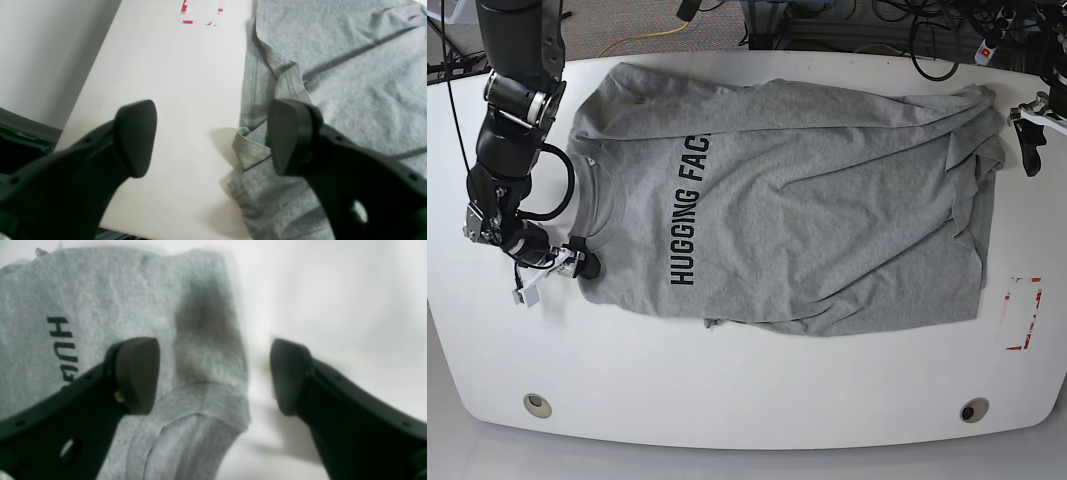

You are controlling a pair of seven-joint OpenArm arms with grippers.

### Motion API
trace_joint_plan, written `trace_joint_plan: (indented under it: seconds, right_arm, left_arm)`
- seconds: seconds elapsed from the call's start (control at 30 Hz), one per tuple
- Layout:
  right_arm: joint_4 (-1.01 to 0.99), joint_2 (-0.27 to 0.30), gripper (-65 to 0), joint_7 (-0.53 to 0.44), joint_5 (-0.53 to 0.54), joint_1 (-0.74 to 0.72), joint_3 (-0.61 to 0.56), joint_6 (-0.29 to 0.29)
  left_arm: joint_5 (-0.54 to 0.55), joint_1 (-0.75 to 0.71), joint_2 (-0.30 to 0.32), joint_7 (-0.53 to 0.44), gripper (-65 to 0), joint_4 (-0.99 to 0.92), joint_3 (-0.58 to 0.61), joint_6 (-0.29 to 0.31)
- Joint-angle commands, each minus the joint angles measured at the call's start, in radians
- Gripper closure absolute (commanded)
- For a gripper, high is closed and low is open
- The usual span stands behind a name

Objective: Fold the T-shirt properly
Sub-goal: 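Release the shirt and move the right gripper to the shirt's side edge, then grasp the shirt's hem corners with the right and left grippers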

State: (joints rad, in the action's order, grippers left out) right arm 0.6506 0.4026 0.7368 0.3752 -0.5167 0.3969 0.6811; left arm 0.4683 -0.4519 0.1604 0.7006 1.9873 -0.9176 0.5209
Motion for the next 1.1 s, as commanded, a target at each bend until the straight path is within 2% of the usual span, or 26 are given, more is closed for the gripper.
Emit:
trace_joint_plan:
  seconds: [0.0,0.07,0.13,0.2,0.3,0.37,0.43,0.57,0.7,0.87,0.93,1.07]
  right_arm:
    - [0.008,-0.011,-48.7,-0.003,0.014,-0.03,-0.019,0.005]
    - [0.008,-0.037,-48.7,-0.003,0.012,-0.03,-0.023,0.005]
    - [0.008,-0.052,-45.5,-0.006,0.012,-0.03,-0.02,0.005]
    - [0.008,-0.066,-39.5,-0.013,0.012,-0.03,-0.02,0.004]
    - [0.008,-0.075,-25.5,-0.047,0.011,-0.03,-0.023,0.004]
    - [0.007,-0.075,-18.1,-0.053,0.011,-0.03,-0.023,0.004]
    - [0.007,-0.074,-9.8,-0.052,0.011,-0.03,-0.025,0.004]
    - [0.008,-0.072,-1.6,-0.052,0.011,-0.032,-0.025,0.004]
    - [0.008,-0.072,-0.2,-0.052,0.011,-0.032,-0.026,0.004]
    - [0.008,-0.074,0.0,-0.05,0.011,-0.032,-0.026,0.004]
    - [0.008,-0.075,0.0,-0.05,0.011,-0.032,-0.026,0.004]
    - [0.008,-0.077,0.0,-0.05,0.011,-0.032,-0.026,0.004]
  left_arm:
    - [0.011,0.002,0.014,-0.026,-48.5,0.016,-0.007,-0.002]
    - [0.01,0.028,0.014,-0.026,-48.5,0.016,-0.007,-0.002]
    - [0.01,0.043,0.018,-0.026,-48.8,0.016,-0.007,-0.002]
    - [0.01,0.046,0.02,-0.026,-48.9,0.016,-0.005,-0.002]
    - [0.01,0.092,0.057,-0.009,-49.3,0.011,-0.001,-0.003]
    - [0.01,0.149,0.071,0.057,-51.8,-0.018,-0.004,-0.003]
    - [0.0,0.247,0.084,0.166,-55.8,-0.061,-0.014,-0.005]
    - [-0.093,0.396,0.09,0.267,-60.4,-0.147,-0.013,-0.037]
    - [-0.168,0.534,0.09,0.29,-62.9,-0.296,0.038,-0.038]
    - [-0.179,0.647,0.095,0.284,-62.9,-0.504,0.096,-0.038]
    - [-0.182,0.675,0.095,0.261,-62.8,-0.56,0.119,-0.04]
    - [-0.207,0.701,0.104,0.146,-62.8,-0.698,0.188,-0.044]
